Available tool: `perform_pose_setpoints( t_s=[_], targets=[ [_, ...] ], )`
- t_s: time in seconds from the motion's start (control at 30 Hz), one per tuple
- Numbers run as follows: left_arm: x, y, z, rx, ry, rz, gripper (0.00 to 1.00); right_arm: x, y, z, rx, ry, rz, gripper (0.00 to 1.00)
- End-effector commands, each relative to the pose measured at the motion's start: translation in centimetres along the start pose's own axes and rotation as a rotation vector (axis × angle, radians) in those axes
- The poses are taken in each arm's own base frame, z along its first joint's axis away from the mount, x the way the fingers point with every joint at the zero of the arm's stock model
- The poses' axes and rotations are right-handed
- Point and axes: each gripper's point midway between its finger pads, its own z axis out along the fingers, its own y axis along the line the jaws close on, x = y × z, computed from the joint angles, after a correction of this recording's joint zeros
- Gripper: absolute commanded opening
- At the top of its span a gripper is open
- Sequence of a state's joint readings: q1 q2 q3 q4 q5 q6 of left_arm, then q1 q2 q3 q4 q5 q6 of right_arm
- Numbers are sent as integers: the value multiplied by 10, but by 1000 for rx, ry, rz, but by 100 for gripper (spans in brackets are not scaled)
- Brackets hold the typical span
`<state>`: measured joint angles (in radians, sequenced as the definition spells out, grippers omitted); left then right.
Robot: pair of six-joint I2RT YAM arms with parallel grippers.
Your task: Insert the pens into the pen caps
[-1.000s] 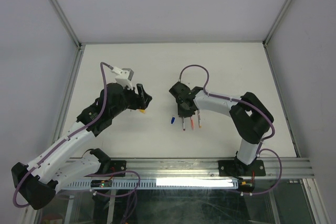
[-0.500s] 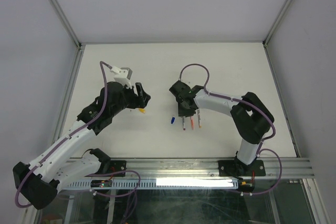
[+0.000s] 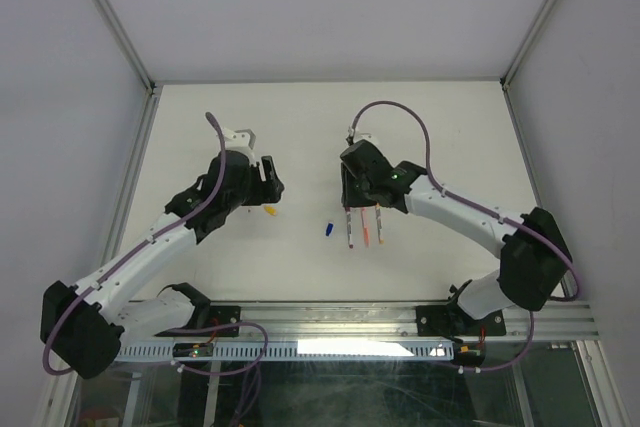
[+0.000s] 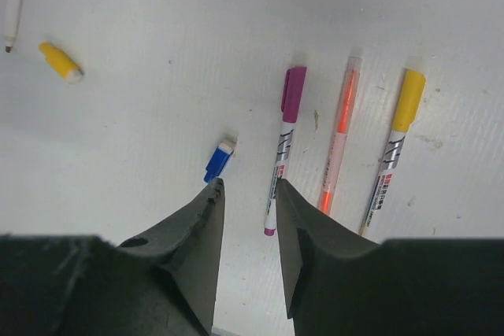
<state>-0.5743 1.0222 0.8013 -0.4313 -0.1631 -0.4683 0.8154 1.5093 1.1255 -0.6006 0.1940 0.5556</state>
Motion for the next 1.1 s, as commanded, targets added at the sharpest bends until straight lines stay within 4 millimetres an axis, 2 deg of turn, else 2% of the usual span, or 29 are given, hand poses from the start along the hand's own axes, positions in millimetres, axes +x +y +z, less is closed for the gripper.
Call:
perform_pose_setpoints(
  t_s=[0.0, 0.3, 0.43, 0.6, 0.77, 0.93, 1.07],
  targets=[
    [-4, 18, 14, -98, -5, -11, 67, -20, 7, -21, -82, -111, -34, 35],
    [-6, 73, 47, -287, 108, 26, 61, -20, 10, -38, -154, -143, -62, 35],
    [3, 93, 65, -301, 195, 21, 55, -15, 12, -39, -187, -132, -68, 35],
    [28, 100, 85, -262, 323, 10, 50, -8, 11, -37, -200, -117, -71, 34],
    [50, 105, 93, -260, 407, 17, 49, -7, 9, -35, -196, -117, -72, 34],
    [63, 115, 96, -302, 456, 21, 46, -8, 10, -35, -200, -117, -71, 34],
    [66, 120, 97, -329, 473, 35, 42, -7, 10, -34, -202, -115, -72, 34]
  ],
)
